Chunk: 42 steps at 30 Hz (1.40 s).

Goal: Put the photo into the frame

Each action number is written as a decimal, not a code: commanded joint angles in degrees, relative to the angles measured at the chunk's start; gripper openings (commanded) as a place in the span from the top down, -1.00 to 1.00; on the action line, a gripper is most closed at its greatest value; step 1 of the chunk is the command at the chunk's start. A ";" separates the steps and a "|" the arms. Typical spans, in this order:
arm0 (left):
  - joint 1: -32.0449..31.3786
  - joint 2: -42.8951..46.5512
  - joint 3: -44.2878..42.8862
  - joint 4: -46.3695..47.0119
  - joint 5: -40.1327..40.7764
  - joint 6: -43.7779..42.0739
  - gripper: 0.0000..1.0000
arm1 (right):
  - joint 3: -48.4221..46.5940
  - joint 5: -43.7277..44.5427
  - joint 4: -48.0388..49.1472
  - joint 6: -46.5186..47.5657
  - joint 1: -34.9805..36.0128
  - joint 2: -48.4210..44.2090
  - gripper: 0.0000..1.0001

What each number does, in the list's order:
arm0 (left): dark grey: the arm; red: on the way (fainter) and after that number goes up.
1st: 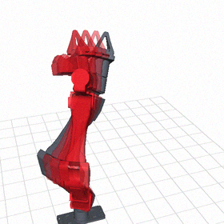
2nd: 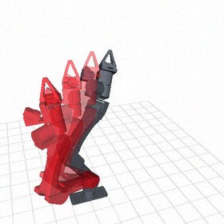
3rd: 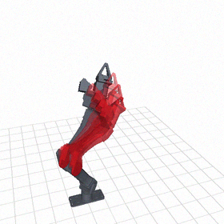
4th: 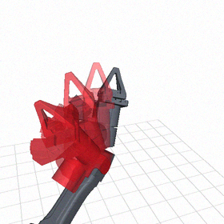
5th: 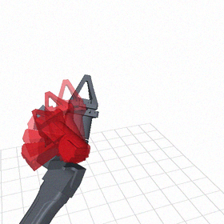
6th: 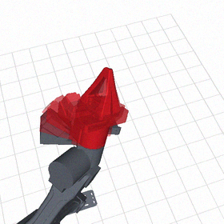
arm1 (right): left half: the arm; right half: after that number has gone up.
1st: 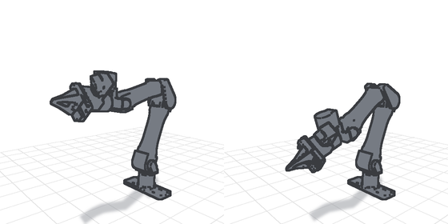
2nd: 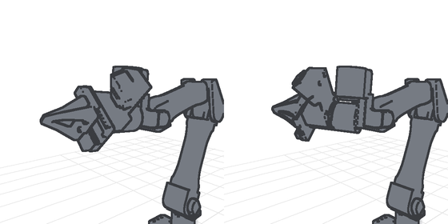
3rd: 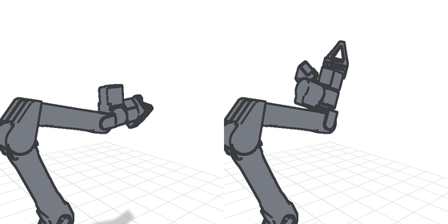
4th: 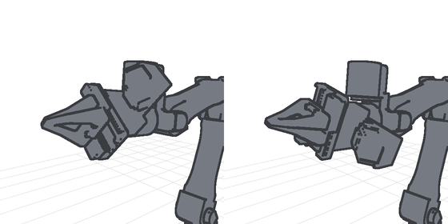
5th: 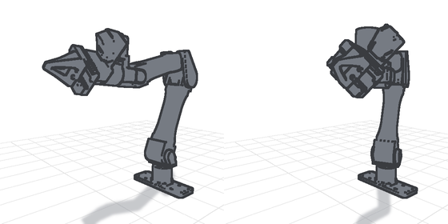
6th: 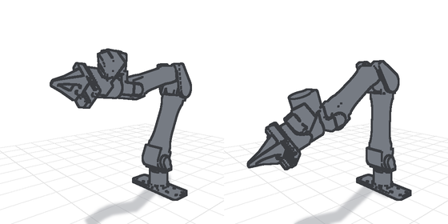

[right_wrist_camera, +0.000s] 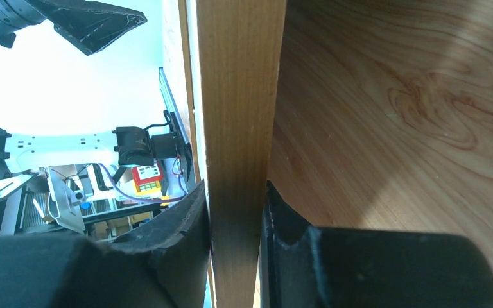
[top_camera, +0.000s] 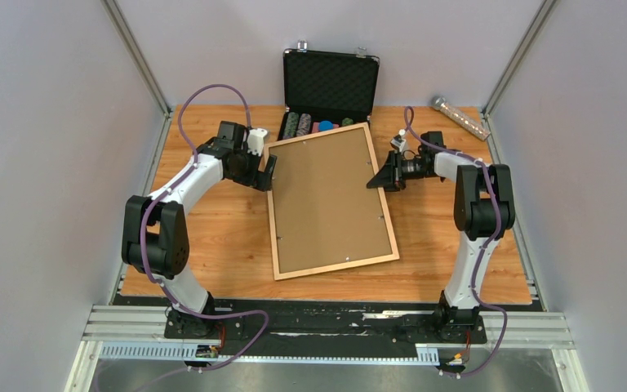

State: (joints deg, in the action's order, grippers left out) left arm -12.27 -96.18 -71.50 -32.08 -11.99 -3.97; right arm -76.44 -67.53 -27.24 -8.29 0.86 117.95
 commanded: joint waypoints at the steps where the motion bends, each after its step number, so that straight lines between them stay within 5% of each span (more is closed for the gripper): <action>1: 0.50 2.05 0.05 0.34 -0.89 -0.58 -1.00 | -1.23 -3.39 1.77 2.44 -0.25 -4.67 1.00; 25: 0.67 2.43 0.05 0.35 -0.50 -0.61 -1.00 | -11.84 7.27 -15.32 5.08 0.57 -18.86 1.00; 42: 1.02 2.84 -0.02 0.22 -0.23 -0.72 -1.00 | -36.96 14.28 -39.25 15.29 5.83 -16.35 1.00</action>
State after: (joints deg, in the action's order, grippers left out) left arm -11.88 -95.96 -71.50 -32.18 -11.90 -3.97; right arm -104.12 -52.14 -62.85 0.25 6.37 101.12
